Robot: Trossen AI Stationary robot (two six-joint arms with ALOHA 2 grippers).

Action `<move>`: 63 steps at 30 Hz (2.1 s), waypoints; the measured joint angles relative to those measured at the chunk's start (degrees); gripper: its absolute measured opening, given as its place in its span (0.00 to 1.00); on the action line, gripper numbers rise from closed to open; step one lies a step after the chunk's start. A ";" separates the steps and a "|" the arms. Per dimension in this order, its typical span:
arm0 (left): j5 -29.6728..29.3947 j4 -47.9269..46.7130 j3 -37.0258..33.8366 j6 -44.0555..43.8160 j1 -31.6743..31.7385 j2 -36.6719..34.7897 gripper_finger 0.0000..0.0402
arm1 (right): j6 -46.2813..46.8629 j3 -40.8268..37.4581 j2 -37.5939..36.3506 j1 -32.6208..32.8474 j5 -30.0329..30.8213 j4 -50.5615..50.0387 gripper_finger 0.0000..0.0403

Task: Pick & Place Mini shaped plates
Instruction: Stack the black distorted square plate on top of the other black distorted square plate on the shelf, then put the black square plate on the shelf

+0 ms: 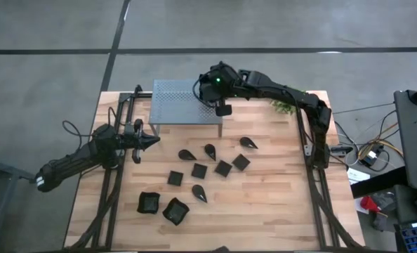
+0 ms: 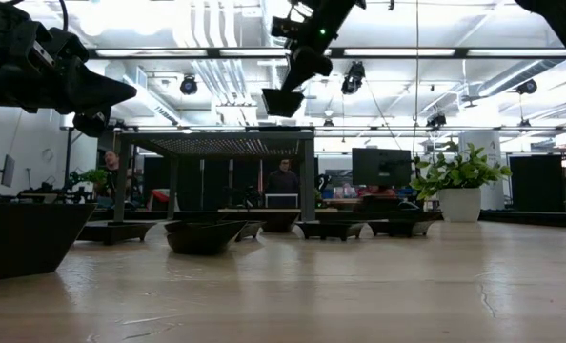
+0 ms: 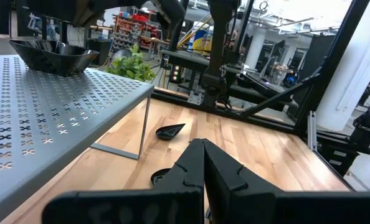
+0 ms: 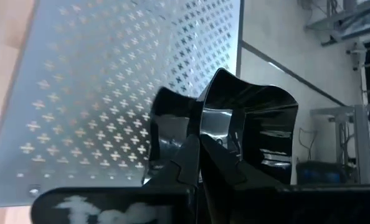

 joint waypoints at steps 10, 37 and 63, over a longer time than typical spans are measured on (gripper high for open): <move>0.00 0.00 -0.02 0.02 -0.01 0.00 0.01 | -3.40 -3.82 0.04 -0.33 -0.23 3.77 0.02; 0.01 0.00 -0.01 0.00 0.00 0.00 0.01 | -1.24 -7.11 0.50 -0.70 2.99 7.46 0.02; 0.00 0.00 -0.01 0.02 0.00 0.00 0.01 | 3.04 -7.12 0.37 3.39 2.80 7.26 0.31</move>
